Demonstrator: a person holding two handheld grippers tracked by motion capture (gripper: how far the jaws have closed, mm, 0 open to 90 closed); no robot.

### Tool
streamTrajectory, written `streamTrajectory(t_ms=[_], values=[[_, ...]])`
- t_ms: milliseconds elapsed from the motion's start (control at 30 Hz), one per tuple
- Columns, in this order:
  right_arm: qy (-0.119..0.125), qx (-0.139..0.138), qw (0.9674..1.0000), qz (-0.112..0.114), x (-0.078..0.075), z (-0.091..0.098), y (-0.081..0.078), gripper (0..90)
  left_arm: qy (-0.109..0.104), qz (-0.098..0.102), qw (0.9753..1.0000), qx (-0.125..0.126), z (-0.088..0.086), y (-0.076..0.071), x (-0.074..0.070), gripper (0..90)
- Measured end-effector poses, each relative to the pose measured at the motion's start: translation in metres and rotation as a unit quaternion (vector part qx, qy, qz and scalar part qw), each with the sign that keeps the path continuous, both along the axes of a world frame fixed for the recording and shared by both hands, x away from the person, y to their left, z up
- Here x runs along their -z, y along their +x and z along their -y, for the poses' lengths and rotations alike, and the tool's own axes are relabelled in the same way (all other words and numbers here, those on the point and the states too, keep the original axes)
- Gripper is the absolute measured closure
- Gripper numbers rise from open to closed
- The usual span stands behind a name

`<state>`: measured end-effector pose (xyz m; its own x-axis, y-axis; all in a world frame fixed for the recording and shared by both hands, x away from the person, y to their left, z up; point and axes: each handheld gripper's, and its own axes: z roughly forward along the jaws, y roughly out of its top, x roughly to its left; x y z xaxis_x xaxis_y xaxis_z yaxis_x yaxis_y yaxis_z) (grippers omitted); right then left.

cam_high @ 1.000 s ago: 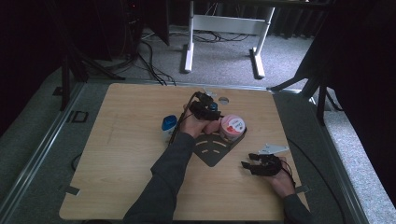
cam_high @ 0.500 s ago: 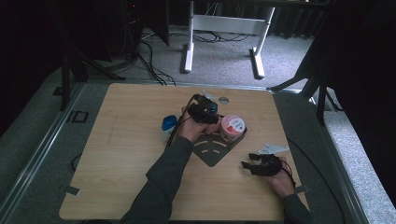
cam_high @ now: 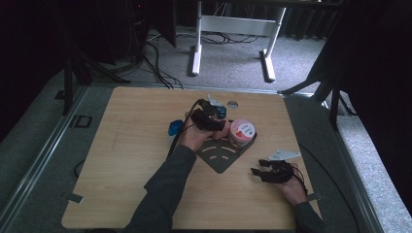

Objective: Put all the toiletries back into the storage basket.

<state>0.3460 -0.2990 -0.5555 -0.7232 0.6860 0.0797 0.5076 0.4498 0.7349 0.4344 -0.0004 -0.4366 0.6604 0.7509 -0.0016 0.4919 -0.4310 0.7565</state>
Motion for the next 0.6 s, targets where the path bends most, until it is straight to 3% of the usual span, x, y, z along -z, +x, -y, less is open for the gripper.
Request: streamTrajectory(t_ms=[133,600], values=[[0.004,-0.003,1.0000,-0.002,0.000,0.001,0.000,43.9,0.011,0.011,0.9994,0.030,0.002,-0.008,-0.003,39.1],[0.006,-0.003,1.0000,-0.002,0.000,0.001,0.000,43.9,0.013,0.028,0.9966,0.076,-0.012,-0.021,-0.017,41.8]])
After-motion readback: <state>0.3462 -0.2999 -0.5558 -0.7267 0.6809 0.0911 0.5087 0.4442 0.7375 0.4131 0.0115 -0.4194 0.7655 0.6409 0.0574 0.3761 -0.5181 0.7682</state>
